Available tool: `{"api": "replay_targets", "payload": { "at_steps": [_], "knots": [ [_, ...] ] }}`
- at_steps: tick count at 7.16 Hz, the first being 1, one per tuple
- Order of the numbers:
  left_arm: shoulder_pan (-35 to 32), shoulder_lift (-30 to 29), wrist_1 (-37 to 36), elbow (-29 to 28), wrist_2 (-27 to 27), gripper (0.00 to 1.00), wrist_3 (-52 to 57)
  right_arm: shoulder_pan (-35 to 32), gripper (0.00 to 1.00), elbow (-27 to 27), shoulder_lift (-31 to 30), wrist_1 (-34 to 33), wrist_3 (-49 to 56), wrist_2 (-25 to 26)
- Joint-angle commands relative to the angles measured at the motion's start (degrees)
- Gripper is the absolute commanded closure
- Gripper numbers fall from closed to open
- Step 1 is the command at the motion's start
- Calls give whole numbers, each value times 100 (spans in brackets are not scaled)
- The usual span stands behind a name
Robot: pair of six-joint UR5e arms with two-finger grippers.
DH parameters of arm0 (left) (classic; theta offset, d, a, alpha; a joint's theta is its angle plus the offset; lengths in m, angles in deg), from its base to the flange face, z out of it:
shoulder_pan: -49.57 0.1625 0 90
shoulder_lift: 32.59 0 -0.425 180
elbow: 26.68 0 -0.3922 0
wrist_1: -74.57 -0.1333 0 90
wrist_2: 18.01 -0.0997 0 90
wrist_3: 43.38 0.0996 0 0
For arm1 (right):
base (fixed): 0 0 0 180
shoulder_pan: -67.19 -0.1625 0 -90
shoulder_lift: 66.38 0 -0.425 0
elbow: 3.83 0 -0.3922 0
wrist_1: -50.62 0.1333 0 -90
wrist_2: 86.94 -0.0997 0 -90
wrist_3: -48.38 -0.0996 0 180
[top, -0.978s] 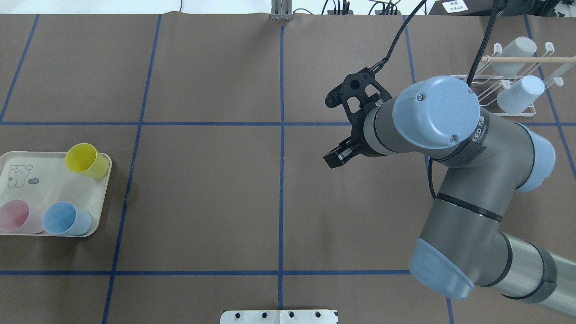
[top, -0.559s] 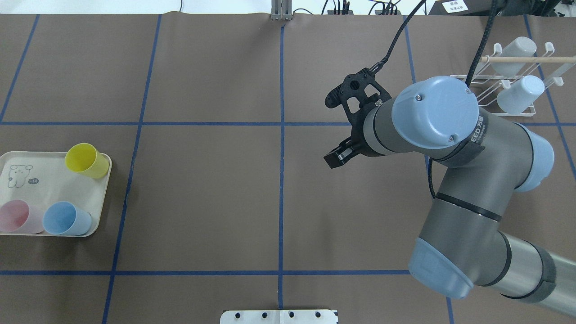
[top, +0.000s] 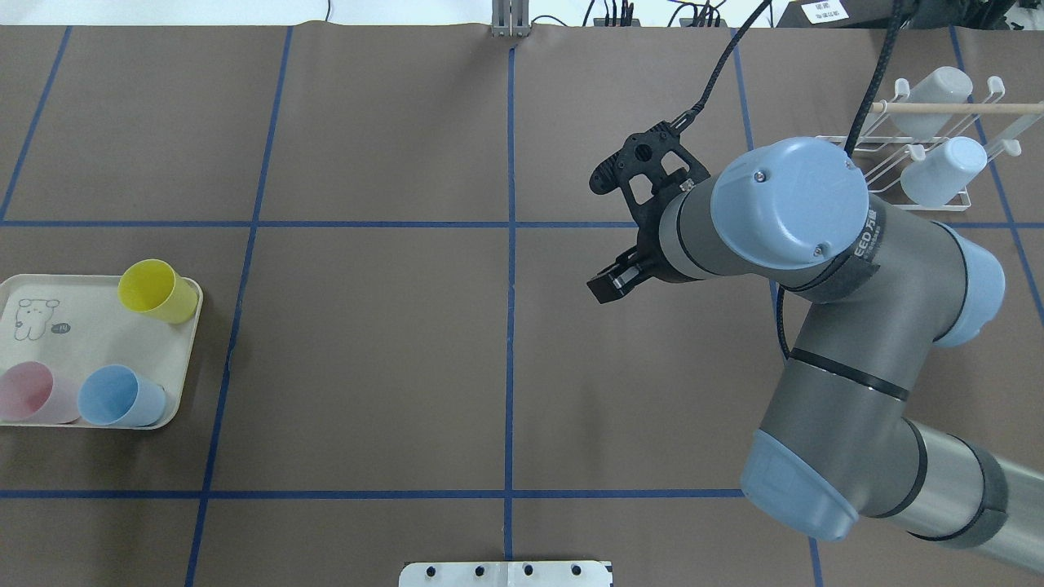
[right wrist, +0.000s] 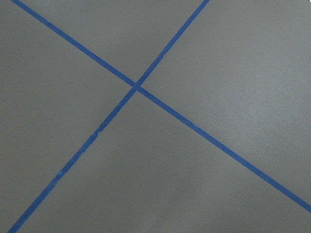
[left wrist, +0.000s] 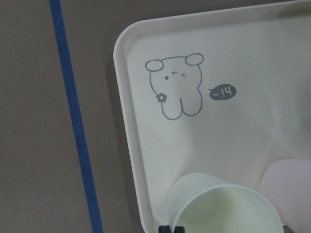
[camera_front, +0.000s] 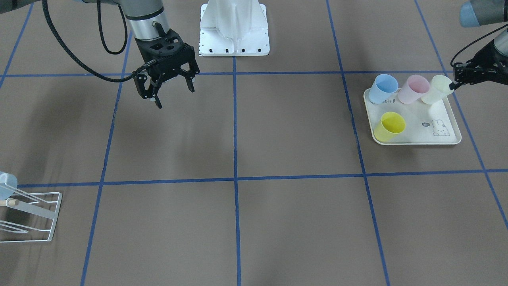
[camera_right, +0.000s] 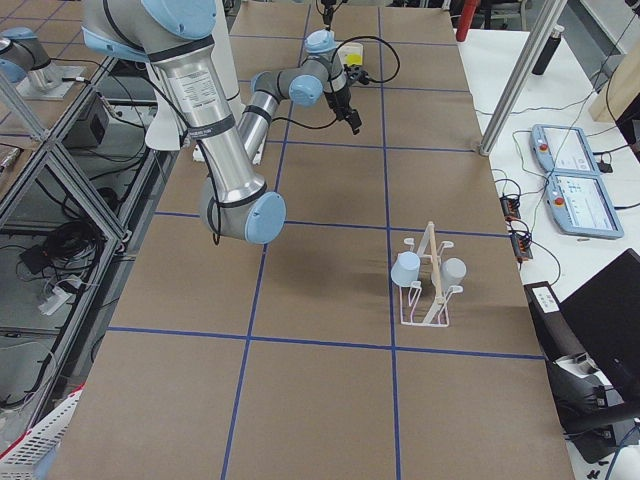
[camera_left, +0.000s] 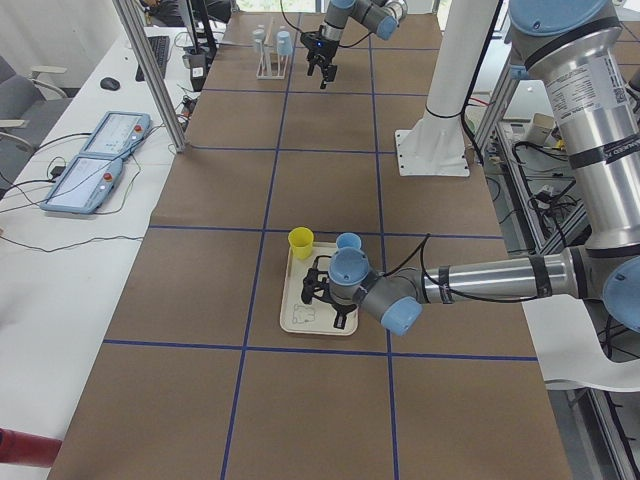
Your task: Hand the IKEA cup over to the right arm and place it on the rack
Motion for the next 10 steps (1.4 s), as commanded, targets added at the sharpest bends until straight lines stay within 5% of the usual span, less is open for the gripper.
{"api": "replay_targets", "payload": {
  "at_steps": [1, 3, 5, 6, 8, 10],
  "knots": [
    [-393, -93, -35, 65, 3, 100, 18, 16, 0, 17, 22, 19, 0, 2],
    [-964, -487, -723, 544, 11, 100, 27, 7, 0, -61, 127, 333, 0, 72],
    [-1196, -1540, -2768, 1353, 11, 100, -26, -19, 1, -865, 110, 2328, 9, 211],
    [-1196, -2136, -3412, 1383, 203, 100, -191, -11, 1, -1305, 101, 3584, 139, 813],
    [-1178, -2973, -3490, 1339, 930, 100, -1635, -2, 0, -1564, 128, 4106, 167, 1142],
    [-1108, -3755, -3445, 1313, 1625, 100, -3349, 68, 1, -1827, 162, 4472, 341, 1985]
  ]
}}
